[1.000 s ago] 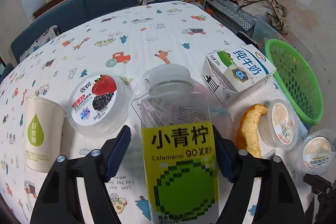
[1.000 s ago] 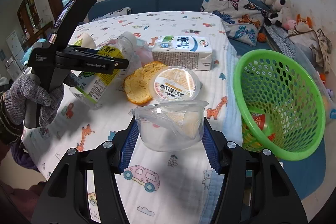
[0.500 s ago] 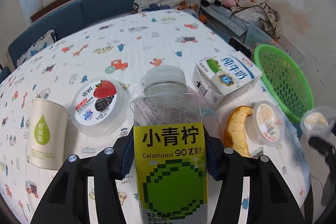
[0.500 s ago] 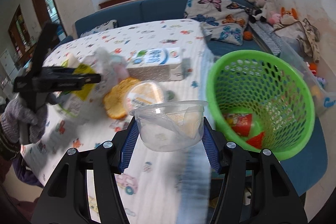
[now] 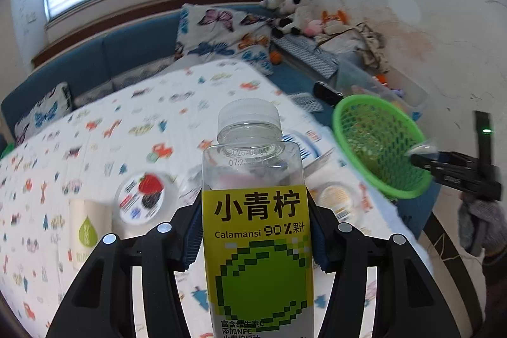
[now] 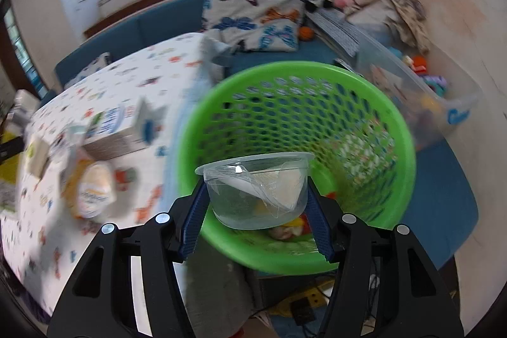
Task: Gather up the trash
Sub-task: 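Drop the plastic cup into the green basket with the right tool while the left drops the lime bottle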
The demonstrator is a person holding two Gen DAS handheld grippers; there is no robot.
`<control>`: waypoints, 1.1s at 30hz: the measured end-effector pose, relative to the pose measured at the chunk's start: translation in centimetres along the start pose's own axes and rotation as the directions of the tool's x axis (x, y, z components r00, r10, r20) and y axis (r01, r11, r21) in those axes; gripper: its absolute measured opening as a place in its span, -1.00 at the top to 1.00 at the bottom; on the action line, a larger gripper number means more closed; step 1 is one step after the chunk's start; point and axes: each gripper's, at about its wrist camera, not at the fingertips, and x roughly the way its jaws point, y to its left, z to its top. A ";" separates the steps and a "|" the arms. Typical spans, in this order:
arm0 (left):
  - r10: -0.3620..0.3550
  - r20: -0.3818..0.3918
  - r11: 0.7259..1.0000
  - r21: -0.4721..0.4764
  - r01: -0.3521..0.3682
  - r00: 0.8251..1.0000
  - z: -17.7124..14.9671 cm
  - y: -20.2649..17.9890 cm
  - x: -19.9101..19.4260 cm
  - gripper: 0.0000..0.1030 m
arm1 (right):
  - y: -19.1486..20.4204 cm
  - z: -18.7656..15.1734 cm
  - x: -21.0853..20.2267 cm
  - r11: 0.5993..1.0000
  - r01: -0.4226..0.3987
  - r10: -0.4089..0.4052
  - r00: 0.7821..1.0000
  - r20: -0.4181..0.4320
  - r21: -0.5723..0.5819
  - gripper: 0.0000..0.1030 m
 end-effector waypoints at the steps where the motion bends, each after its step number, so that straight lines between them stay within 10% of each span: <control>1: -0.015 0.003 1.000 0.004 0.015 1.000 0.4 -0.5 -0.1 -0.04 | -0.7 0.0 0.4 1.000 0.008 -0.008 1.000 -0.009 0.012 -0.15; 33: -0.162 -0.212 0.919 0.322 0.225 0.964 9.6 -22.3 15.3 -0.04 | -7.0 -2.8 -2.5 0.994 0.038 -0.045 0.997 0.067 0.098 -0.44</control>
